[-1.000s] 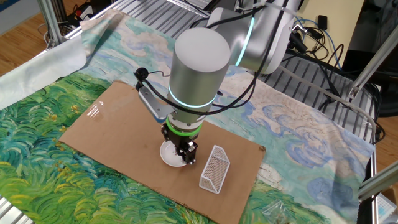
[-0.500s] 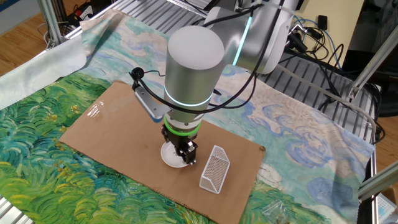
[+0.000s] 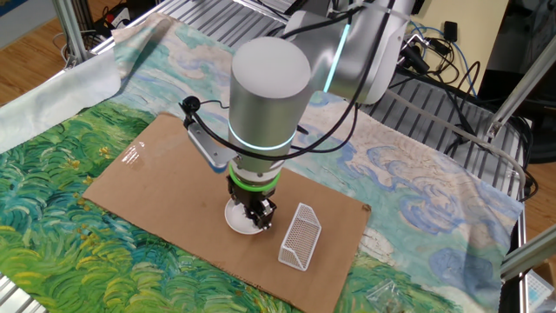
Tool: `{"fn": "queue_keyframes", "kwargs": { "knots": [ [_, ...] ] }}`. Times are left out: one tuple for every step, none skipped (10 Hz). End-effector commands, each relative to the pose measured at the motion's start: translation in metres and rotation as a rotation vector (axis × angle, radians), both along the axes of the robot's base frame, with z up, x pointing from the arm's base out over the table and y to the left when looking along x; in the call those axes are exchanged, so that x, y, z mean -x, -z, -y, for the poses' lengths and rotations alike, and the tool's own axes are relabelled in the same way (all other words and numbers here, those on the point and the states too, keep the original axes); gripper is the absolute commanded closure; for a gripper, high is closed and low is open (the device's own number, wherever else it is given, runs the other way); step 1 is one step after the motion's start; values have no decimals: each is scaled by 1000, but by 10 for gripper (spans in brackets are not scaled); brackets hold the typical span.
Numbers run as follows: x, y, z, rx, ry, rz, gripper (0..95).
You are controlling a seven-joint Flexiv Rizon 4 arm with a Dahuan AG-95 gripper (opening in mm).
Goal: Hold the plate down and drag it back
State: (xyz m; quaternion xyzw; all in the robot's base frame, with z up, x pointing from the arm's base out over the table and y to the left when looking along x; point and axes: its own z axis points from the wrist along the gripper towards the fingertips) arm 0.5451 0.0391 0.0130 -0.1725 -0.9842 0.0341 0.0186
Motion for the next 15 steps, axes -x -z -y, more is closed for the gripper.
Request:
{"fn": "queue_keyframes", "kwargs": {
  "knots": [
    [0, 1, 1, 21, -1, 2, 380],
    [0, 0, 1, 27, -1, 2, 380],
    [0, 0, 1, 28, 0, 2, 380],
    [0, 0, 2, 39, 0, 2, 380],
    [0, 2, 4, 49, -3, 5, 380],
    [0, 3, 5, 50, -4, 7, 380],
    [0, 3, 7, 50, -3, 6, 190],
    [1, 1, 7, 50, -3, 6, 190],
    [1, -1, 7, 53, -2, 7, 190],
    [2, 0, 8, 64, -3, 10, 190],
    [1, 1, 10, 79, -10, 10, 190],
    [1, 1, 11, 79, -11, 9, 190],
    [2, -2, 12, 74, -8, 9, 190],
    [2, -1, 12, 74, -8, 9, 190],
    [2, -1, 12, 65, -2, 9, 190]
  ]
}}
